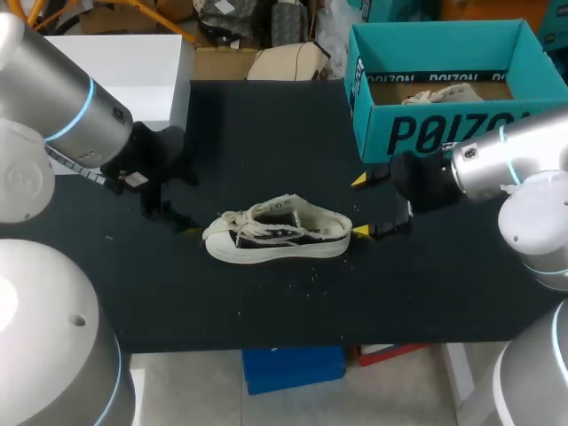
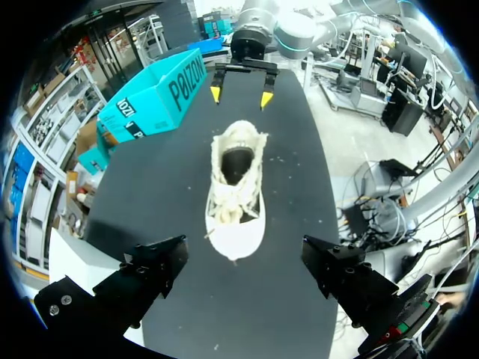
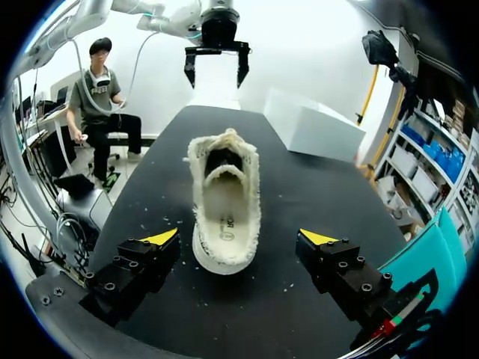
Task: Take the shoe out of the shoebox, open the shoe tongue, remove and reinsert the insole, then place the shoe into the shoebox
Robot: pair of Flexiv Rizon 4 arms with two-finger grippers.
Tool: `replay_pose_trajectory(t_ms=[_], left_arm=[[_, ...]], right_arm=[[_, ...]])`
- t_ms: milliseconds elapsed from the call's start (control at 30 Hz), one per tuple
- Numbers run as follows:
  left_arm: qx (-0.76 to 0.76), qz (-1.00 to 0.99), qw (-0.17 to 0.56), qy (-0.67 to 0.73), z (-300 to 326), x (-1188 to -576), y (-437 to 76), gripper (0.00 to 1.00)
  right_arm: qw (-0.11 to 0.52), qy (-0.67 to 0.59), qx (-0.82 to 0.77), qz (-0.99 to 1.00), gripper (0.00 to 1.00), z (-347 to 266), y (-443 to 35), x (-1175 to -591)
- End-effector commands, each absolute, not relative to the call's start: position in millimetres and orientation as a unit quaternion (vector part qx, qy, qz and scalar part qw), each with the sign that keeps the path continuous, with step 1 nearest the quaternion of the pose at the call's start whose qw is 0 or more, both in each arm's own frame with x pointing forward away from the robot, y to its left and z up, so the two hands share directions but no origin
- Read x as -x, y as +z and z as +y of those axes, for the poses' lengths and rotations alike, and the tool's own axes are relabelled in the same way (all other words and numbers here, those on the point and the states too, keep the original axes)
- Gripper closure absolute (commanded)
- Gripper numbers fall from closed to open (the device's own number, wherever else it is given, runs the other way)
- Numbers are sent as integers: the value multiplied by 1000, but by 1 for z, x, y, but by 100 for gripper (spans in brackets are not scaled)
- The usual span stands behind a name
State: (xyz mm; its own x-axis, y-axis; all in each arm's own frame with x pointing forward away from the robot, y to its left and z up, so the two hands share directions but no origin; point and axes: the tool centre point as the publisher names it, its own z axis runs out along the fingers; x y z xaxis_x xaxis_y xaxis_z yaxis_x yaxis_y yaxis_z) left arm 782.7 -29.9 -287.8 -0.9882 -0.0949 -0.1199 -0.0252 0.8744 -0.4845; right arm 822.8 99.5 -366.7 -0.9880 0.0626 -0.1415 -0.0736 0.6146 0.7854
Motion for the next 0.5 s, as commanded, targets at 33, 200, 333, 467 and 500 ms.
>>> replay_pose_trajectory(t_ms=[33,200,333,467,500], left_arm=[[30,965,72,-250,-30,-782,-290,0],[30,965,72,-250,-30,-782,-290,0],[30,965,72,-250,-30,-782,-290,0],[30,965,72,-250,-30,-782,-290,0],[30,965,72,-250,-30,-782,-290,0]], right_arm=[[71,446,-1,892,0,112,-384,-828],[58,453,-5,890,0,119,-397,-829],[45,458,-5,888,0,125,-405,-830],[34,462,-2,886,0,130,-412,-829],[32,463,-2,886,0,131,-413,-829]])
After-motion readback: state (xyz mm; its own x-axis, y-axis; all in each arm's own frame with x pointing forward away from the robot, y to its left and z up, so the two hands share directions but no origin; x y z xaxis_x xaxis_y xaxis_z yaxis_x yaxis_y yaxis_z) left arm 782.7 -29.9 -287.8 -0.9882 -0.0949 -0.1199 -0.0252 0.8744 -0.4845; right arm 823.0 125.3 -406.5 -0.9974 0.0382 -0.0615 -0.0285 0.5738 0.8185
